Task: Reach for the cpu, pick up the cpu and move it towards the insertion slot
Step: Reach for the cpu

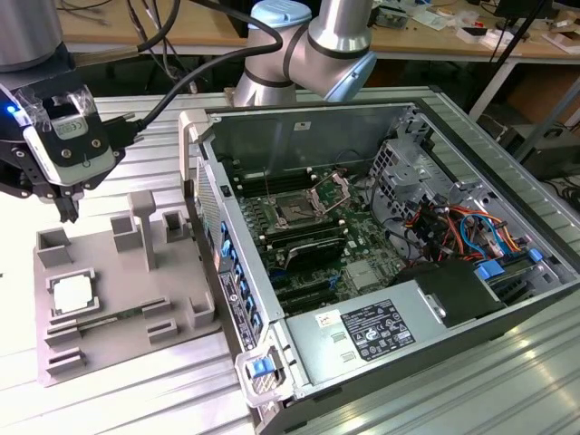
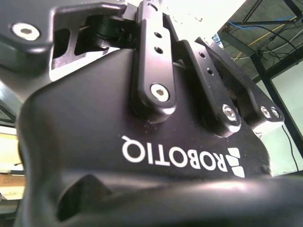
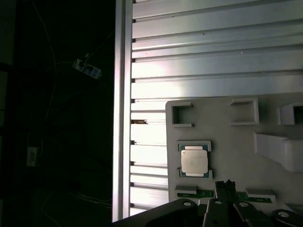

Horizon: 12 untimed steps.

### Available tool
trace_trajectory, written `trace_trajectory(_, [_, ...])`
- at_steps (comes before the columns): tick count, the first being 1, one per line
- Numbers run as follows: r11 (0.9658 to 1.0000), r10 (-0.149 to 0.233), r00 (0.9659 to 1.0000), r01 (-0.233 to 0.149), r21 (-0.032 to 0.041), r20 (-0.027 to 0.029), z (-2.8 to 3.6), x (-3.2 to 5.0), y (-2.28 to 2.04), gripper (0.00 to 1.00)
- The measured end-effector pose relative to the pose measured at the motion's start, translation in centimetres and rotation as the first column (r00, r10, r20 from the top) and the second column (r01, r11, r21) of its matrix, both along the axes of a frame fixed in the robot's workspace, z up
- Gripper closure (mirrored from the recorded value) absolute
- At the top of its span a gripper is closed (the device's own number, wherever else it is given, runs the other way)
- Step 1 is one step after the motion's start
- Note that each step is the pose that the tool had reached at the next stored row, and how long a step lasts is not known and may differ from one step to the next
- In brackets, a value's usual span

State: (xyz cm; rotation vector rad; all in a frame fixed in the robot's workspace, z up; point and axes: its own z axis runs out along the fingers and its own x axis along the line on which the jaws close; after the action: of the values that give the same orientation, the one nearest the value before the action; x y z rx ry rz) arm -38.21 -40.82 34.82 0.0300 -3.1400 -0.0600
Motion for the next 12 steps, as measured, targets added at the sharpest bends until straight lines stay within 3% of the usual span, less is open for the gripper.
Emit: trace_trajectory(12, [1.0,0.0,1.0,0.0,0.0,0.0001,-0.33,0.0,0.0,0.89])
